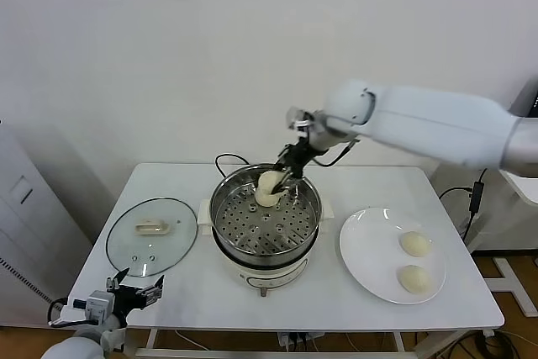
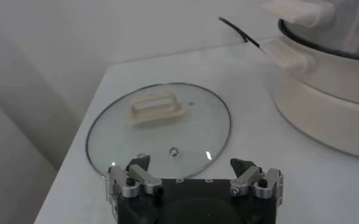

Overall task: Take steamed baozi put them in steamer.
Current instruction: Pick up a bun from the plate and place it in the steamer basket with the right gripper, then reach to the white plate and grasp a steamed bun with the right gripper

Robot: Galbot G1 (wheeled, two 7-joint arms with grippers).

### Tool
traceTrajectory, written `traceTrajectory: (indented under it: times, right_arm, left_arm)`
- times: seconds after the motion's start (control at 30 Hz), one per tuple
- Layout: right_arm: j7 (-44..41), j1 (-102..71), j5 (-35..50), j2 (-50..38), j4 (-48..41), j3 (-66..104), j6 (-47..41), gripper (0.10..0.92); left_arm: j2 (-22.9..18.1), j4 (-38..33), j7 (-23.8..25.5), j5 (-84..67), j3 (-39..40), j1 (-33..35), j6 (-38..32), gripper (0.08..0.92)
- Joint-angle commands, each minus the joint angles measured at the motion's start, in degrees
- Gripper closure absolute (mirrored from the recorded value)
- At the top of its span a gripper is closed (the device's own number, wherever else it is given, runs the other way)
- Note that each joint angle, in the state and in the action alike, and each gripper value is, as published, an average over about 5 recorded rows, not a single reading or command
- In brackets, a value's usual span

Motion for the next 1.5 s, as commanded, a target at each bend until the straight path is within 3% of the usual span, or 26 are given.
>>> traceTrajectory:
  times: [0.03,0.73,0.83,1.17,1.5]
  right_arm:
    - [5.13,-6.16,1.57,6.59,-1.75,0.57,-2.07,0.548]
    - [8.45,-11.53,-1.38,10.08,-7.08,1.52,-3.75,0.539]
    - [8.80,-11.76,-1.29,10.06,-7.11,1.82,-3.70,0.496]
    - [5.84,-7.99,-0.97,7.03,-5.70,2.65,-2.98,0.234]
    - [-13.12,8.76,-8.50,-12.34,2.78,-3.40,4.42,0.203]
  left_arm:
    - [0.10,0.21,0.02,-0.10,-0.15,0.09,-0.12,0.177]
    - [0.29,0.31,0.08,-0.25,-0.10,0.08,-0.29,0.177]
    - [0.26,0.34,0.07,-0.25,-0.09,0.08,-0.31,0.177]
    - [0.03,0.10,0.04,-0.21,-0.17,0.41,-0.37,0.177]
    - [0.19,-0.28,0.04,-0.74,-0.64,0.35,-0.36,0.177]
